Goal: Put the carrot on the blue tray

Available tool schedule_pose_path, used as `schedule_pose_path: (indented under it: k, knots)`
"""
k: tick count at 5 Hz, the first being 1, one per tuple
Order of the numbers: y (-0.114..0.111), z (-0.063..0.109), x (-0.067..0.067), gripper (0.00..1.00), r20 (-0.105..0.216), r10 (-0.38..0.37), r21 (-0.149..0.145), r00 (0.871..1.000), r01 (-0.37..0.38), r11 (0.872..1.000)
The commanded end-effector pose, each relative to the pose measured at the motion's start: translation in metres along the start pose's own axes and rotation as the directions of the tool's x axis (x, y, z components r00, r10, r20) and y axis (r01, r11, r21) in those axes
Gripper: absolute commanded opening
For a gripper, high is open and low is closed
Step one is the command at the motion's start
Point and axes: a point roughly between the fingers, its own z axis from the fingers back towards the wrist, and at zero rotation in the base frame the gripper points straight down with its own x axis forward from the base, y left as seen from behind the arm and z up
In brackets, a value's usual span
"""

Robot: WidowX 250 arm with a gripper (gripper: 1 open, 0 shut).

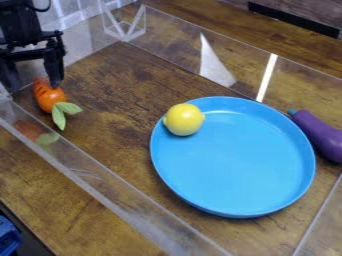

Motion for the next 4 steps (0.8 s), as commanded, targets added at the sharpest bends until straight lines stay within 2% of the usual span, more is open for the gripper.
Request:
schedule_pose_path:
  k: [1,4]
  knots:
    - [0.006,0.012,0.009,1.00,0.063,0.029,-0.011,0.998,-0.029,1.000]
    - [0.014,-0.005,0.017,1.00,0.064,0.064,-0.031,0.996,-0.062,0.998]
